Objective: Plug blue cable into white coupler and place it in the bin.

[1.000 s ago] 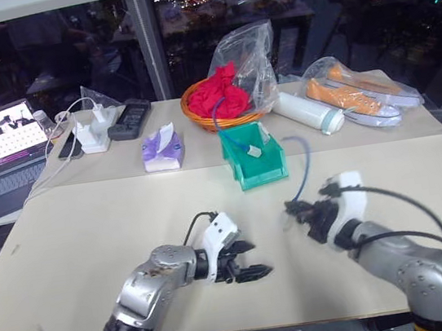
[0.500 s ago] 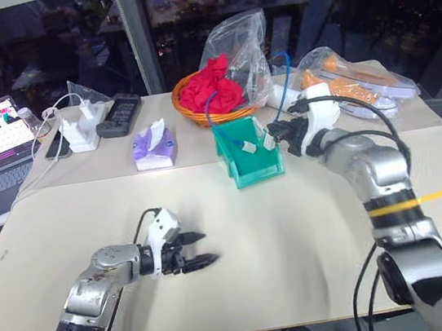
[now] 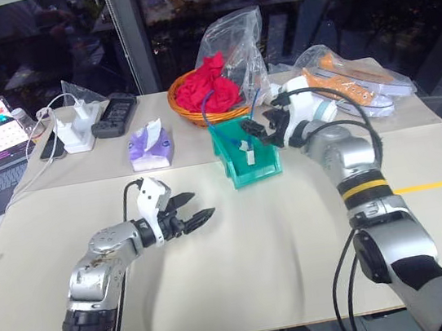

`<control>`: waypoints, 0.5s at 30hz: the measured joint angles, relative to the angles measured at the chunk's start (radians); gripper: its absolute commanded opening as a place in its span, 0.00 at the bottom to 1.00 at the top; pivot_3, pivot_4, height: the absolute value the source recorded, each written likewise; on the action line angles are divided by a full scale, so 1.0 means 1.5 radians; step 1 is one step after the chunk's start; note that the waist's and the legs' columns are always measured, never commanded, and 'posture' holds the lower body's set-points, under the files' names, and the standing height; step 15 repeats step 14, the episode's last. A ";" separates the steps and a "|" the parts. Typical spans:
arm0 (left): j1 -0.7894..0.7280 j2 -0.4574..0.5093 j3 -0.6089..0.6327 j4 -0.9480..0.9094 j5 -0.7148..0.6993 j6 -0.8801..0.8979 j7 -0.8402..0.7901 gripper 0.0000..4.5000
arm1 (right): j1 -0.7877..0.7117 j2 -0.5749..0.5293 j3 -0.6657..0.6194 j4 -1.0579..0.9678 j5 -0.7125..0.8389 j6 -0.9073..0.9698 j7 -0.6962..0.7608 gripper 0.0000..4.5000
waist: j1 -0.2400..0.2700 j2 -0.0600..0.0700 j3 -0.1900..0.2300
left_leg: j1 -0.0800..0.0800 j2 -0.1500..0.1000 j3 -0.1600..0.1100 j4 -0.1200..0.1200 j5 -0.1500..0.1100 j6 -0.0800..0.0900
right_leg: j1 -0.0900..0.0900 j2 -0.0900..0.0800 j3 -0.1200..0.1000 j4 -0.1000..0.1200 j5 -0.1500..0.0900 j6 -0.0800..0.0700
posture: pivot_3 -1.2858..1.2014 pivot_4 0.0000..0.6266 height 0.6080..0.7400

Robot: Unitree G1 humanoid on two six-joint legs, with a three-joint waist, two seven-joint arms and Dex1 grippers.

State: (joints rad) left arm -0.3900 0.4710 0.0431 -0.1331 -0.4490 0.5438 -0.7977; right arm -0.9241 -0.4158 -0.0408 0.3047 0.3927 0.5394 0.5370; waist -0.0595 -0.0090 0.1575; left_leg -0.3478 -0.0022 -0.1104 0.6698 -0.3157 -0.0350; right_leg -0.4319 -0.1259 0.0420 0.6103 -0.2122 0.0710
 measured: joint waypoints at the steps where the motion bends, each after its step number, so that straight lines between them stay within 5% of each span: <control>1: -0.003 0.000 0.003 0.003 -0.002 -0.003 0.000 0.86 | 0.023 -0.018 -0.006 -0.045 0.010 0.019 0.010 0.98 | 0.000 0.000 0.000 | 0.000 0.000 0.000 0.000 0.000 0.000 | 0.000 0.000 0.000 0.000 0.000 0.000 | 0.52 0.24 1.00; 4: 0.009 0.008 0.015 0.013 -0.001 -0.032 -0.003 0.86 | 0.205 -0.138 -0.035 -0.273 0.057 0.060 0.090 0.98 | 0.010 0.000 0.000 | -0.002 0.000 0.000 0.000 0.000 0.000 | 0.000 0.000 -0.001 -0.001 0.000 0.000 | 0.52 0.24 1.00; 9: 0.015 0.018 0.029 0.036 0.002 -0.056 -0.006 0.86 | 0.409 -0.210 -0.128 -0.429 0.074 0.074 0.106 0.98 | 0.011 0.000 0.000 | -0.004 -0.001 0.002 0.005 -0.001 0.002 | -0.002 -0.001 0.000 0.001 0.002 0.001 | 0.52 0.24 1.00; 15: 0.024 0.026 0.032 0.064 0.012 -0.059 -0.005 0.86 | 0.560 -0.196 -0.203 -0.486 0.053 0.068 0.066 0.98 | 0.013 -0.001 0.001 | -0.001 -0.001 0.002 0.007 -0.002 0.004 | 0.000 0.000 0.001 0.000 0.004 0.000 | 0.52 0.24 1.00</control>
